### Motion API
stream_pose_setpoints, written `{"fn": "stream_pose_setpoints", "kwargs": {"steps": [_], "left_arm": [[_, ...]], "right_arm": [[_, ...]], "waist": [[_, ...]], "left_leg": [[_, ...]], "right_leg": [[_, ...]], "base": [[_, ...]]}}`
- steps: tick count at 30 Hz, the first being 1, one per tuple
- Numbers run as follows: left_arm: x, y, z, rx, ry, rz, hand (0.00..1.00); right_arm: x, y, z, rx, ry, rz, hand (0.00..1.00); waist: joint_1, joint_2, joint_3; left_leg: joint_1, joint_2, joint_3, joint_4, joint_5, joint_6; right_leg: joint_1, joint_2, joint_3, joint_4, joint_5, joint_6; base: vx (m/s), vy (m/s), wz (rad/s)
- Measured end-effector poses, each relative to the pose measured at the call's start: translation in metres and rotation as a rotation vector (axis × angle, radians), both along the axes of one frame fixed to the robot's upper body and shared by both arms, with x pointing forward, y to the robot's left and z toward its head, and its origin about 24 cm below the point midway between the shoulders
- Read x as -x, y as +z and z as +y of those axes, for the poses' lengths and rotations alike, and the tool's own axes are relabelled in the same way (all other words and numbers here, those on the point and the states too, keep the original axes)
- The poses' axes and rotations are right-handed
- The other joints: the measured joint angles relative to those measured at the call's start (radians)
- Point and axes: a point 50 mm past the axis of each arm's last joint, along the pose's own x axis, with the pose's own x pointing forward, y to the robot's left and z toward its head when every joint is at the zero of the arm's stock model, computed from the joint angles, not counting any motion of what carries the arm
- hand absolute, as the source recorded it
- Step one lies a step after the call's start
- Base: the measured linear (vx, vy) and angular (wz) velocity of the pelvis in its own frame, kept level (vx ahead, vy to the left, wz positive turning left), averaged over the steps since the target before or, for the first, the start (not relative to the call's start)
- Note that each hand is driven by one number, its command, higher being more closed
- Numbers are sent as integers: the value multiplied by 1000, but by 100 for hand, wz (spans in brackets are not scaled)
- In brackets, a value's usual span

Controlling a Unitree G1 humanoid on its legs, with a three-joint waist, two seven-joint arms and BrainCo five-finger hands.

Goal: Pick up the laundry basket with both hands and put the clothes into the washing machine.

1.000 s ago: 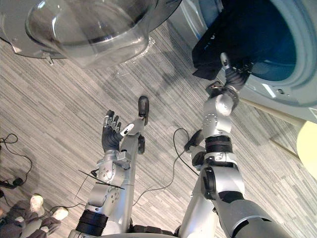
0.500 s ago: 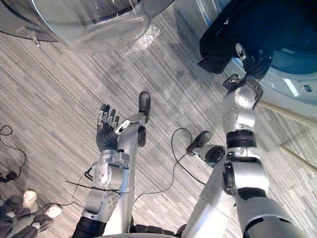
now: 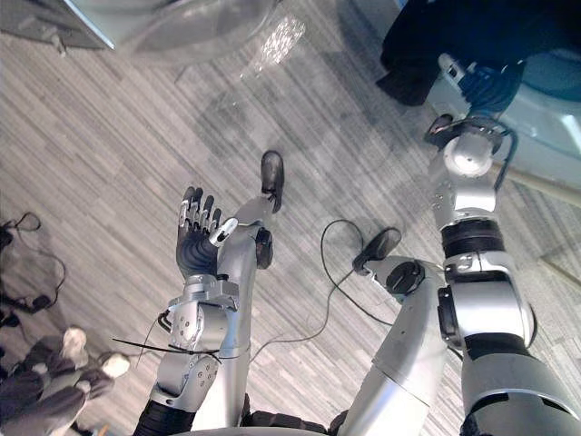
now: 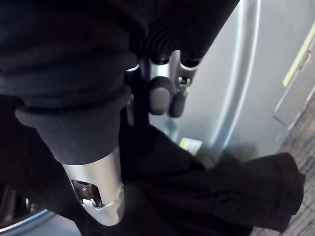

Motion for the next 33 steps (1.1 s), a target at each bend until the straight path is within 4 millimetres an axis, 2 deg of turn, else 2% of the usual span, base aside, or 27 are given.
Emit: {"fn": "stream_pose_setpoints", "kwargs": {"steps": [1, 2, 3, 4, 5, 6, 7, 8, 9, 10, 11, 12, 13, 14, 18, 21, 23, 26, 29, 33], "left_arm": [[0, 6, -4, 3, -21, -27, 0], [1, 7, -6, 5, -27, -36, 0], [1, 9, -5, 8, -25, -48, 0], [0, 9, -5, 10, -24, -48, 0], [1, 9, -7, 11, -30, -45, 0], [4, 10, -9, 19, -46, -50, 0], [3, 14, -9, 23, -46, -68, 0], [4, 18, -8, 33, -41, -92, 0], [4, 20, -9, 34, -45, -99, 0], [2, 19, -11, 28, -59, -92, 0], [2, 19, -11, 30, -57, -92, 0], [4, 17, -11, 36, -57, -82, 0], [4, 16, -11, 36, -59, -79, 0], [4, 18, -13, 36, -66, -85, 0], [4, 18, -13, 37, -69, -87, 0], [4, 21, -13, 56, -73, -95, 0], [4, 23, -12, 61, -71, -104, 0], [5, 26, -10, 66, -63, -116, 0], [5, 28, -9, 67, -64, -125, 0], [5, 27, -11, 62, -72, -119, 0]], "right_arm": [[4, 11, -8, 30, -28, -19, 0], [6, 18, -11, 40, -41, -33, 0], [9, 36, -16, 55, -65, -69, 0], [13, 55, -21, 78, -89, -95, 100], [15, 60, -23, 110, -97, -88, 100], [20, 69, -29, 147, -115, -86, 100], [24, 77, -33, 148, -127, -104, 100], [29, 95, -33, 145, -124, -148, 100], [36, 111, -37, 139, -132, -184, 100], [44, 121, -46, 112, -158, -212, 100], [48, 124, -53, 97, -174, -218, 100], [49, 131, -56, 74, -161, -218, 100], [51, 136, -56, 64, -149, -226, 100], [52, 141, -54, 43, -123, -236, 100], [44, 145, -38, 3, -7, -238, 100], [40, 145, -29, -53, 64, -253, 100], [39, 148, -24, -79, 120, -276, 100], [44, 159, -6, -95, 223, -353, 100], [49, 167, 9, -138, 311, -440, 100], [52, 168, 5, -236, 348, -509, 100]], "waist": [[-7, 21, 0], [-7, 32, 1], [-7, 41, 1], [0, 47, 6], [15, 51, 8], [40, 74, 1], [39, 81, 1], [46, 107, -5], [48, 107, -4], [42, 107, -4], [43, 106, -4], [50, 110, -7], [51, 111, -7], [54, 111, -7], [67, 110, -7], [60, 107, -5], [45, 105, -3], [17, 83, 11], [-9, 59, 21], [-21, 46, 29]], "left_leg": [[-18, -15, -7, -21, 12, -17], [-25, -24, -8, -32, 12, -19], [-37, -26, 10, -89, 16, -36], [-84, -27, 6, 80, -22, -4], [-85, -22, 5, 180, -53, 22], [-27, -21, 3, 157, -142, 9], [-51, -29, 5, 160, -137, 10], [-92, -31, -18, 150, -106, -2], [-113, -38, -20, 116, -100, -14], [-126, -42, 1, 65, -83, -41], [-134, -44, 12, 90, -74, -41], [-128, -40, -2, 177, -76, -36], [-102, -38, -10, 173, -106, -17], [-117, -38, -16, 153, -75, -23], [-138, -25, -20, 134, -50, -28], [-139, -23, -23, 127, -26, -25], [-139, -18, -24, 133, -26, -25], [-127, 10, -20, 141, -27, -24], [-104, 37, -16, 134, -29, -21], [-29, 65, 3, 71, -23, -17]], "right_leg": [[-30, -9, 7, 17, 7, -12], [-37, -10, 6, 17, 7, -12], [-69, -19, 11, -14, 7, -11], [-91, -36, 2, -30, 9, -10], [-104, -37, 3, -8, 15, -4], [-104, -37, 18, 50, 25, -21], [-113, -42, 28, 64, 30, -27], [-141, -41, 5, 61, 31, -28], [-165, -46, -6, 68, 30, -25], [-166, -43, 39, 161, -3, -23], [-130, -24, 37, 131, -88, -80], [-144, -21, 25, 136, -73, -82], [-148, -23, 16, 134, -68, -86], [-160, -24, 10, 132, -47, -92], [-189, -11, 2, 125, -30, -106], [-188, -8, -6, 118, -10, -130], [-184, -2, -9, 113, 10, -161], [-168, 27, -7, 92, 27, -168], [-149, 56, -6, 63, 46, -157], [-90, 90, -3, -8, 66, -122]], "base": [[-145, 53, 29], [-199, 50, 62], [-123, 38, 33], [-84, 49, 11], [-43, 67, -33], [-57, 75, -16], [-172, 84, -5], [-236, 72, 31], [-259, 25, 73], [-171, -28, 100], [-74, -96, 92], [-8, -73, 29], [-20, -21, 15], [-125, 64, 9], [-113, 53, -3], [-41, 32, 6], [-7, 40, -7], [-12, 47, -28], [-29, 40, -37], [-58, 48, -28]]}}
